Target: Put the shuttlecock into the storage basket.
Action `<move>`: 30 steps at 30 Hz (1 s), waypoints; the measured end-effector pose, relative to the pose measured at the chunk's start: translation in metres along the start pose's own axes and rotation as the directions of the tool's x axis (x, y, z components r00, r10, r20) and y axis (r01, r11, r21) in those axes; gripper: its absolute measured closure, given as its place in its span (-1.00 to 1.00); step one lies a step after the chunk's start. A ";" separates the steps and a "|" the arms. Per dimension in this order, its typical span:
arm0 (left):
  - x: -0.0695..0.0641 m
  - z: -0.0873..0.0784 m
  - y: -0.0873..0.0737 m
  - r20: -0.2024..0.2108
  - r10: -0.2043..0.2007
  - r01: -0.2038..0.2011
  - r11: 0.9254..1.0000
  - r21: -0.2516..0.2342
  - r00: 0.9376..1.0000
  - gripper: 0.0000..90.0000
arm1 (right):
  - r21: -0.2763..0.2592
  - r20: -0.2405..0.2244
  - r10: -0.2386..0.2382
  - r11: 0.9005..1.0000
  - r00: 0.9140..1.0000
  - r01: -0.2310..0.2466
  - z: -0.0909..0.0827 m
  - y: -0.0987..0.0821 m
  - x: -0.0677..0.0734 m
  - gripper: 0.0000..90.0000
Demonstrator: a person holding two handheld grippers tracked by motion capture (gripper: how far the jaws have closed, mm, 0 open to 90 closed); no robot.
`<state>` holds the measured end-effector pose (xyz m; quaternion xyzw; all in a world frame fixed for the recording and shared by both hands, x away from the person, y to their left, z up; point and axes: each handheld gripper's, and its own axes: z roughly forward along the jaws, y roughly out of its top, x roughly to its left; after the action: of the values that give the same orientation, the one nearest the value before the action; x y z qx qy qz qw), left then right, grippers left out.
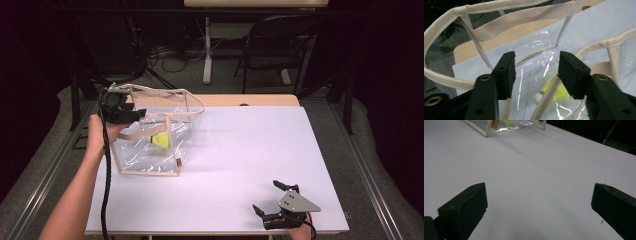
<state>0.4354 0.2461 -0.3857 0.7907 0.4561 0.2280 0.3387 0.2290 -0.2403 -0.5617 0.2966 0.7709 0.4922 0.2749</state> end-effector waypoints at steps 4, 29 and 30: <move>-0.004 -0.003 0.000 0.009 0.008 -0.008 1.000 -0.023 1.000 -0.31 | 0.000 0.001 0.000 1.000 1.000 0.000 0.000 0.000 0.000 -1.00; -0.032 -0.016 -0.026 0.036 0.057 -0.050 0.986 -0.162 0.998 -1.00 | -0.005 -0.001 0.012 1.000 1.000 -0.012 -0.001 -0.001 -0.003 -1.00; -0.035 -0.016 -0.029 0.038 0.063 -0.056 0.984 -0.168 0.997 -1.00 | -0.007 -0.002 0.013 1.000 1.000 -0.013 -0.001 -0.002 -0.003 -1.00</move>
<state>0.3914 0.2315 -0.3986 0.7777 0.4042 0.2579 0.4064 0.2300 -0.2438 -0.5625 0.3003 0.7674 0.4969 0.2720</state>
